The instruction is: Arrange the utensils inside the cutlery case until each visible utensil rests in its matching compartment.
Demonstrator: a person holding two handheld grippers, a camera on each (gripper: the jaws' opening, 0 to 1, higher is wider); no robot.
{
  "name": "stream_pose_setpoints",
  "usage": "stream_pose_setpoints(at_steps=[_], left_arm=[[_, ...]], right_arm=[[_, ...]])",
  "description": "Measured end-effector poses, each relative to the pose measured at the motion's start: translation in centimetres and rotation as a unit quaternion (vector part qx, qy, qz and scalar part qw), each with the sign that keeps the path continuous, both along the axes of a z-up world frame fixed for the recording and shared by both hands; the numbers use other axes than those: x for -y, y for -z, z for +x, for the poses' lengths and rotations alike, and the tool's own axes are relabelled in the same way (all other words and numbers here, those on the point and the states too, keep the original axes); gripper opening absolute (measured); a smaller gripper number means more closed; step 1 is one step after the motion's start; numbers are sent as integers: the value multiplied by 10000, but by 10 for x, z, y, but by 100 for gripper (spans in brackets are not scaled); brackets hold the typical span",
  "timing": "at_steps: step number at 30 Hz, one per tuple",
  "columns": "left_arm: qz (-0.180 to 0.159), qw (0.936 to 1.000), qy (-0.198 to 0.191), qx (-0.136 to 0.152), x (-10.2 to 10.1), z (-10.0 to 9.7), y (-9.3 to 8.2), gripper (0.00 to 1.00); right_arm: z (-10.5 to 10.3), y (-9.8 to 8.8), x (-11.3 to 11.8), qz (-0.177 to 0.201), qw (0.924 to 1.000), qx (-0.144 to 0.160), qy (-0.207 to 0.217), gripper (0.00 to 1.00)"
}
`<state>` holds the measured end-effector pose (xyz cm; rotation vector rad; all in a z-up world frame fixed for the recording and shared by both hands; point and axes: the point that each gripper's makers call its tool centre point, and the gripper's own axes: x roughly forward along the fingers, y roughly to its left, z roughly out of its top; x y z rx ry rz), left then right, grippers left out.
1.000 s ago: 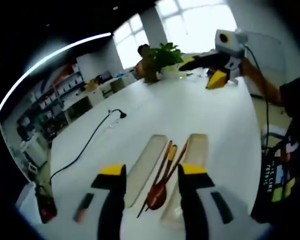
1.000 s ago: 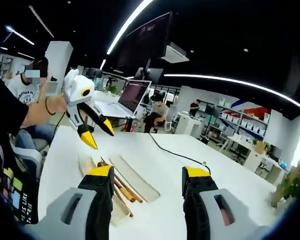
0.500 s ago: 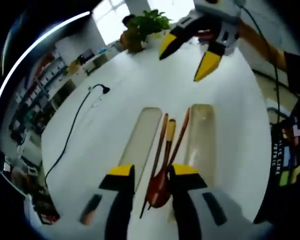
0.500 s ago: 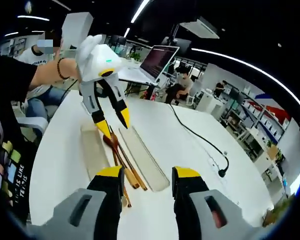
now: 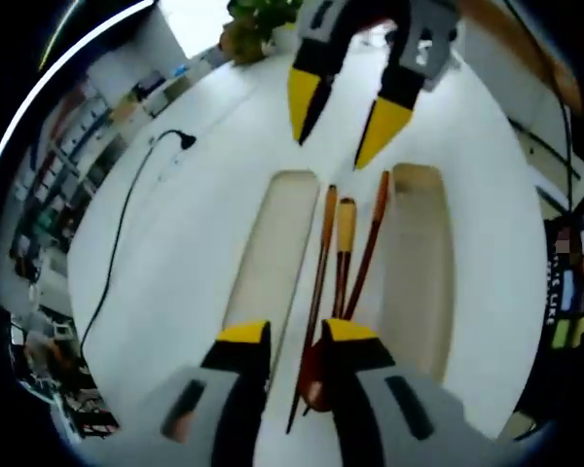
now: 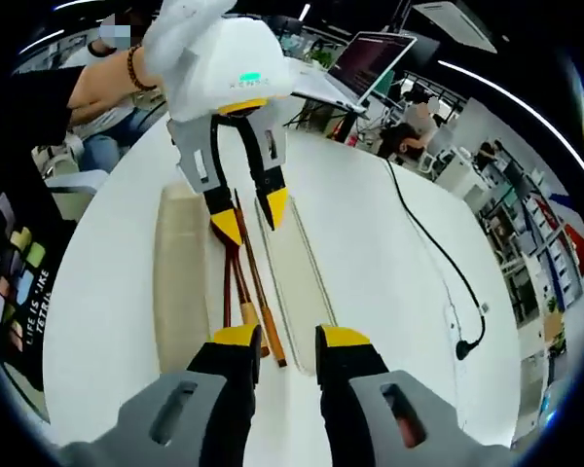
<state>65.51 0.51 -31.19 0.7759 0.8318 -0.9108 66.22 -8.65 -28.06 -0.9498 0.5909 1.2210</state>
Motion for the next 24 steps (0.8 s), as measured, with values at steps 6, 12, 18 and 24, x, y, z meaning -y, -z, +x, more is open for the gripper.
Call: stream_pose_setpoints(at_steps=[6,12,18,24], left_arm=[[146,9998,-40,-161,-1,3,8,15],[193,9992,20,-352,3,0,14,16],[309,9986,69,-431,1,2,19,15],[301,9980,106,-541,0,5,19,15]], right_arm=[[8,16,-7,-255,9994,-196,-108,16],[5,34,-12,-460,9967,-602,-274,15],[7,40,-16,-570,9951,-719,-373,12],[2,45,-19,-614,9927,-911,-495,12]])
